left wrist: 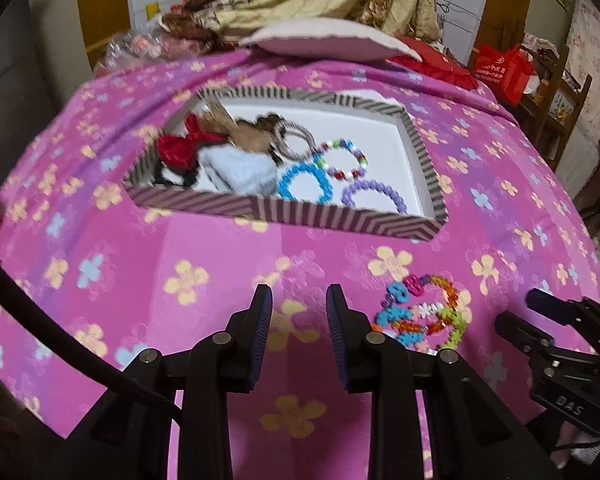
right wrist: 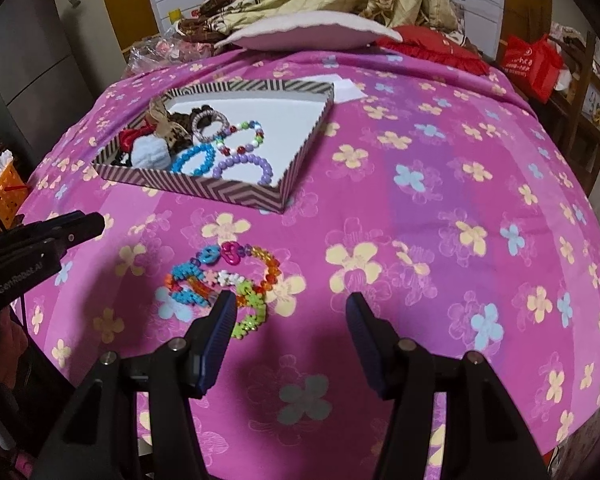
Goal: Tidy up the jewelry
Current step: 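Move both tools down to the pile of colourful plastic bracelets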
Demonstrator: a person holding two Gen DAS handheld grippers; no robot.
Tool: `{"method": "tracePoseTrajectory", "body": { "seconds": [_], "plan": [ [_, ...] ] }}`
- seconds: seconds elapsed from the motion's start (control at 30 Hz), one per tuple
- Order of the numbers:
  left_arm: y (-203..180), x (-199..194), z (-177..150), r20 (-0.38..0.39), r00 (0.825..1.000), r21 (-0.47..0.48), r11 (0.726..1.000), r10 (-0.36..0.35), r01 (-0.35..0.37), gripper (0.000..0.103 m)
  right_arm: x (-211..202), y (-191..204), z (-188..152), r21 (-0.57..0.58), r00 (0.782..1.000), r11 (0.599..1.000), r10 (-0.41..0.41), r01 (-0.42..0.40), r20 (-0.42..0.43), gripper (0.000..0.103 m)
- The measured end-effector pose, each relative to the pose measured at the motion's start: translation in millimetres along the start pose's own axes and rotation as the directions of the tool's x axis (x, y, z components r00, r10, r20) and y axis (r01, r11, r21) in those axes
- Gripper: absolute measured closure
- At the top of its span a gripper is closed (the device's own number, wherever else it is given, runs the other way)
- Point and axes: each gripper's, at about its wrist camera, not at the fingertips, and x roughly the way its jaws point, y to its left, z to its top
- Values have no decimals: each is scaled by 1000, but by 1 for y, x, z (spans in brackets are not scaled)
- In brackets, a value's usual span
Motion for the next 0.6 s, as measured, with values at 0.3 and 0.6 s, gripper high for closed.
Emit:
{"method": "tracePoseTrajectory", "body": {
  "seconds": [0.3, 0.6],
  "plan": [
    [-15, 31, -13, -136, 985, 29, 994, -105, 110, 63, 18, -11, -2, 25, 999, 1000, -4, 4, -32, 44],
    [-30, 52, -15, -194, 967, 43, 983, -166, 178, 58, 24, -16, 7, 22, 999, 1000, -3, 4, -34, 44]
  ]
}}
